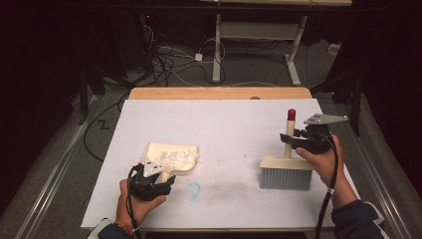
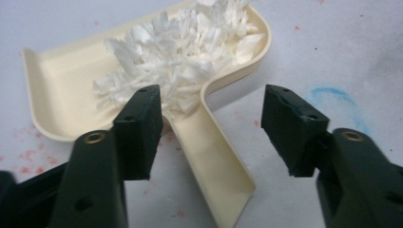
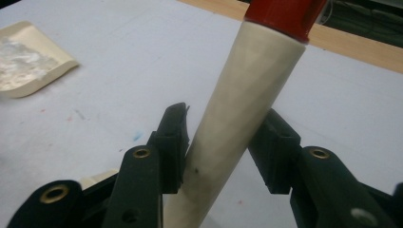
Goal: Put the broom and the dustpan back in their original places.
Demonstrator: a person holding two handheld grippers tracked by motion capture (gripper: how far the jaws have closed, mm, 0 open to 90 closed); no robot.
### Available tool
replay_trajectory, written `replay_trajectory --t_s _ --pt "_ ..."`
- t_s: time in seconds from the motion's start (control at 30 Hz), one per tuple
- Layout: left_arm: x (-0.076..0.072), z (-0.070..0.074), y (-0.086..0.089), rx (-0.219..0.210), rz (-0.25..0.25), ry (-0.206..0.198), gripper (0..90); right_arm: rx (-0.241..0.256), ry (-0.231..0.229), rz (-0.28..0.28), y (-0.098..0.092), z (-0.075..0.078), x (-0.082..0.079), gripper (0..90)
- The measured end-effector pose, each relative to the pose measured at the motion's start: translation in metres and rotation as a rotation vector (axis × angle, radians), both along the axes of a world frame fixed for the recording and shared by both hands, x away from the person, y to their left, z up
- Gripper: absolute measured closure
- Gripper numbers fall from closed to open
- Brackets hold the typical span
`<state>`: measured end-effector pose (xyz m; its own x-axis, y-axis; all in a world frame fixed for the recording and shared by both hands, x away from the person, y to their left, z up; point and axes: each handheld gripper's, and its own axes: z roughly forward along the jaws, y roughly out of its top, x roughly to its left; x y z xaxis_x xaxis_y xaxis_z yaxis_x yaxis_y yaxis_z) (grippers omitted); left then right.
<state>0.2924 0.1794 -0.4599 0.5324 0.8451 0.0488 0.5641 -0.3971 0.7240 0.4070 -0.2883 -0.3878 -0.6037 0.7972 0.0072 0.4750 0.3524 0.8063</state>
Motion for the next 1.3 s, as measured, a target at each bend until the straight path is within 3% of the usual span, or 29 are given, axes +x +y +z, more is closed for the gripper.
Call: replay_trajectory --t_s 0.17,0.27,0.33,0.4,0.57,0.67,1.0,1.3 --pt "-0.008 -0.001 0.006 0.025 -0.034 -0.086 29.3 -0.021 -0.01 -0.042 0.009 -0.006 0.017 58.3" --pt "-0.012 -0.003 0.01 0.044 -0.037 -0.114 21.4 -0.038 -0.031 -0.079 0.013 -0.008 0.023 57.7" --pt "-0.013 -0.006 0.014 0.032 -0.043 -0.132 20.3 -0.041 -0.031 -0.086 0.014 -0.01 0.027 57.2" --pt "-0.013 -0.007 0.016 0.033 -0.047 -0.133 18.5 -0.052 -0.041 -0.098 0.016 -0.012 0.029 54.9" --pt "-0.012 -0.007 0.017 0.017 -0.051 -0.136 18.1 -0.065 -0.117 -0.134 0.019 -0.01 0.031 53.8" --pt "-0.013 -0.007 0.015 0.025 -0.058 -0.143 18.1 -0.037 -0.147 -0.146 0.021 -0.012 0.03 53.7" --pt "-0.013 -0.011 0.012 0.036 -0.053 -0.154 18.9 -0.026 -0.18 -0.124 0.022 -0.012 0.025 48.6" --pt "-0.013 -0.013 0.009 0.048 -0.079 -0.149 18.7 -0.005 -0.216 -0.121 0.022 -0.009 0.021 33.8"
